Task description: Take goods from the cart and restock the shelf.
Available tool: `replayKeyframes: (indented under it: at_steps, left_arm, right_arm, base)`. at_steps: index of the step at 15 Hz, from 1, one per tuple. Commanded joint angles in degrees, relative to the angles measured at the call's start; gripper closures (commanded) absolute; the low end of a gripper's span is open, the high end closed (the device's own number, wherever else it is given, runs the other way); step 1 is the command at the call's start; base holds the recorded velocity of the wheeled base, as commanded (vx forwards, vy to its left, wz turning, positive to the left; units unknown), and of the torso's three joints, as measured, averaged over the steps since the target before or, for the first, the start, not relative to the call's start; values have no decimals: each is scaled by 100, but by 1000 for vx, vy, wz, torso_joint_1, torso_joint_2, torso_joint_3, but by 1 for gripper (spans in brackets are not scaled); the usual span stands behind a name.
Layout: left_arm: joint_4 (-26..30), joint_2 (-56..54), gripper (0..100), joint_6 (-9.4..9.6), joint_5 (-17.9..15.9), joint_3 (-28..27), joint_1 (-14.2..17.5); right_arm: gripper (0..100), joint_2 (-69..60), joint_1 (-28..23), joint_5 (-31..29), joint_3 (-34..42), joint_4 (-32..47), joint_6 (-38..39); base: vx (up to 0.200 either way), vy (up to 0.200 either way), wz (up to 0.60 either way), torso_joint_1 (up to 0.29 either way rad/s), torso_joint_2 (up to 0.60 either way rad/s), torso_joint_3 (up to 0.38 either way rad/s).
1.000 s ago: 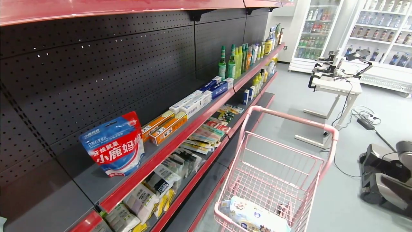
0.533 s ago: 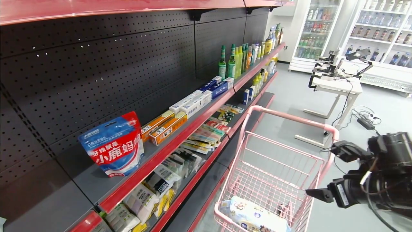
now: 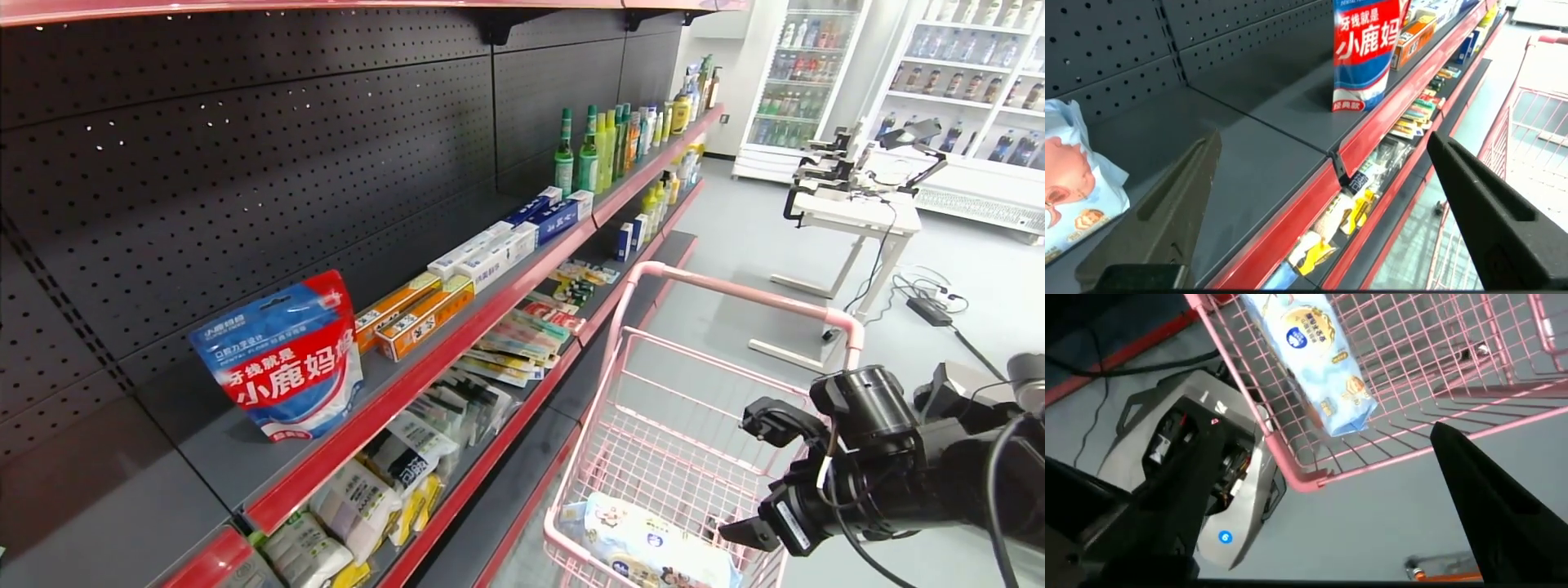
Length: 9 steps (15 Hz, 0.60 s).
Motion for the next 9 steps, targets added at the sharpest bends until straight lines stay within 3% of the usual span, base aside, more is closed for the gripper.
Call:
replayKeyframes:
  at_steps: [1, 9]
  left_arm:
    - [-4, 6, 0, 0, 2, 0, 0]
    - [-4, 6, 0, 0, 2, 0, 0]
  right_arm:
    - [0, 227, 12, 37, -1, 4, -85]
    - [0, 429, 74, 54, -36, -5, -305]
  base:
    - [0, 0, 0, -134, 271, 154]
    - [0, 0, 0, -148, 331, 184]
